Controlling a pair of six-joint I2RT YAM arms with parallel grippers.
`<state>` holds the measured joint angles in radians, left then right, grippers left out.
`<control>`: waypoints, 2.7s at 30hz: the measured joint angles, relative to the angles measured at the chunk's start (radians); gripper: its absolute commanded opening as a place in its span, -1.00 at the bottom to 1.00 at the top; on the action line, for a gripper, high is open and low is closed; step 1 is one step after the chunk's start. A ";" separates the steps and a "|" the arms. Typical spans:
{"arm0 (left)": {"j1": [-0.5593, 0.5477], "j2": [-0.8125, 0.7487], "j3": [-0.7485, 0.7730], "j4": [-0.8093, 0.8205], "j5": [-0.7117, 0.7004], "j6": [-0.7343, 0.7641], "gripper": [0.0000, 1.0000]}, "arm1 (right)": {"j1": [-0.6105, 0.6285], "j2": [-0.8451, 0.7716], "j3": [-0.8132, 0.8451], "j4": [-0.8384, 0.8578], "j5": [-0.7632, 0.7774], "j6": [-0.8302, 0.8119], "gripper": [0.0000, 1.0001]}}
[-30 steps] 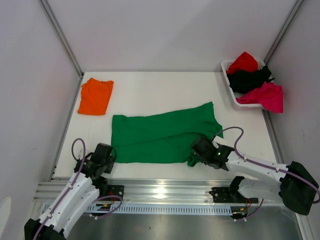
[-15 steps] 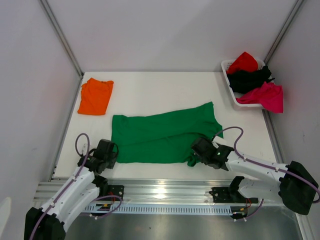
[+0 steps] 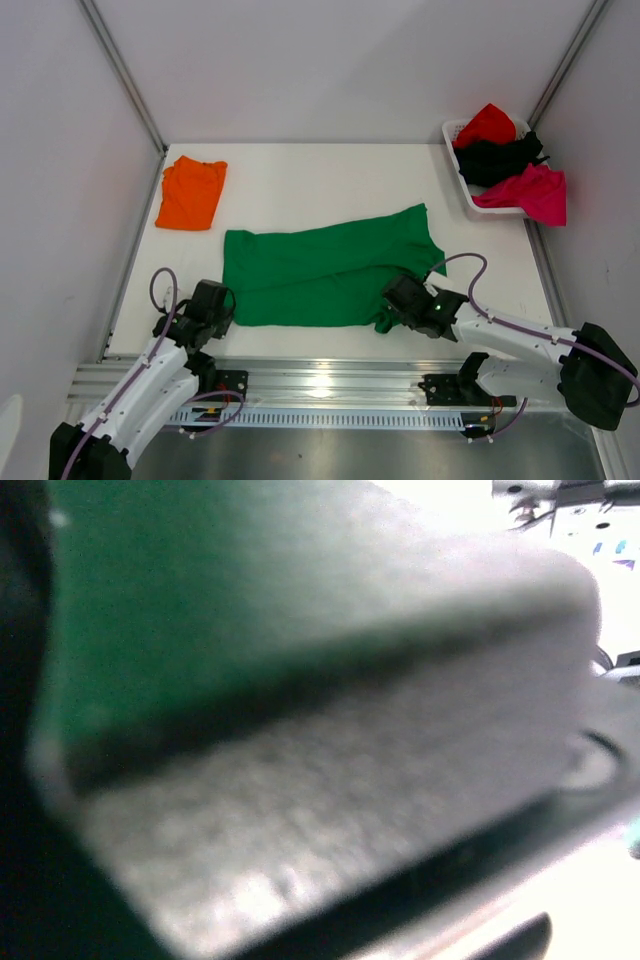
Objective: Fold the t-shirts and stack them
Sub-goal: Fold the tshirt
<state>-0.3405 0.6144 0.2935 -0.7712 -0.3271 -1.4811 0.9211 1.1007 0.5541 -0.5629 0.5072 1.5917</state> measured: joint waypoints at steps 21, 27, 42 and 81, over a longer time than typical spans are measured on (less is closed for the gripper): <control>-0.001 0.073 0.128 -0.053 -0.055 0.096 -0.99 | -0.215 -0.148 0.068 0.009 0.197 -0.262 -1.00; -0.001 0.072 0.177 -0.083 -0.093 0.103 -0.99 | -0.262 -0.164 0.068 0.021 0.212 -0.316 -1.00; -0.002 0.163 0.268 -0.103 -0.135 0.148 -0.98 | -0.331 -0.158 0.068 0.087 0.210 -0.408 -1.00; 0.059 0.701 0.668 0.021 -0.103 0.258 -0.99 | -0.696 0.433 0.495 0.493 -0.170 -0.874 -1.00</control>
<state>-0.2817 1.3155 0.9615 -0.7498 -0.4297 -1.2228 0.2249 1.5333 1.0489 -0.0696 0.3374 0.7177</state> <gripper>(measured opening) 0.012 0.009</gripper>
